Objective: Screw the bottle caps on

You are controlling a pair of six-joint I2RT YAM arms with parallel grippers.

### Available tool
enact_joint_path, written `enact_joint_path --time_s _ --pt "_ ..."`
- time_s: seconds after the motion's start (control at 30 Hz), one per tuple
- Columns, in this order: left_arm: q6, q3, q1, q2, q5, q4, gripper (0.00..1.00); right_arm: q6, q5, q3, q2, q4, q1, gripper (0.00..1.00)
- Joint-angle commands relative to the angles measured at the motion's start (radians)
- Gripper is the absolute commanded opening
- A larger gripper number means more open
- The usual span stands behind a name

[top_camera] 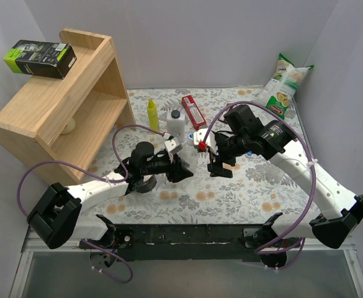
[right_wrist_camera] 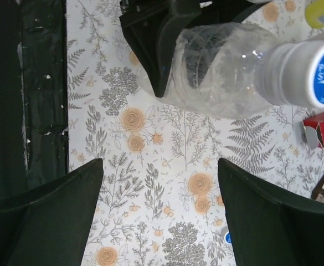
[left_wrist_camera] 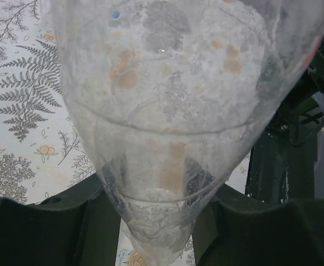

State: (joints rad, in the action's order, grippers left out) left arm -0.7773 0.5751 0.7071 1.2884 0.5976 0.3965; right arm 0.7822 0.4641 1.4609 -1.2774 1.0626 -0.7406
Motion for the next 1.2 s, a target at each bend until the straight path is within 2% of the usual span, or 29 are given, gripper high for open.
enact_joint_path --time_s 0.0,0.17,0.3,0.5,0.67,0.93,1.17 --pt "0.096 0.017 -0.001 -0.003 0.028 -0.025 0.00 -0.040 -0.055 0.061 0.035 -0.016 0.023 0.90" --pt "0.162 0.023 0.002 -0.004 0.094 -0.085 0.00 -0.061 -0.009 0.173 -0.025 -0.068 0.026 0.90" --pt "0.174 0.026 0.002 -0.003 0.105 -0.093 0.00 -0.064 0.089 0.177 -0.049 -0.111 0.027 0.91" --pt "0.188 0.032 0.002 -0.006 0.108 -0.099 0.00 -0.060 0.148 0.176 -0.088 -0.116 0.012 0.92" --pt "0.173 0.029 0.002 -0.009 0.085 -0.082 0.00 -0.058 0.168 0.159 -0.100 -0.095 -0.003 0.92" --pt "0.069 0.014 0.002 -0.008 0.039 -0.028 0.00 -0.029 0.153 0.144 -0.066 -0.052 -0.009 0.91" --pt "0.058 -0.003 -0.003 -0.017 0.027 -0.002 0.00 -0.034 0.122 0.081 -0.027 -0.035 -0.009 0.91"
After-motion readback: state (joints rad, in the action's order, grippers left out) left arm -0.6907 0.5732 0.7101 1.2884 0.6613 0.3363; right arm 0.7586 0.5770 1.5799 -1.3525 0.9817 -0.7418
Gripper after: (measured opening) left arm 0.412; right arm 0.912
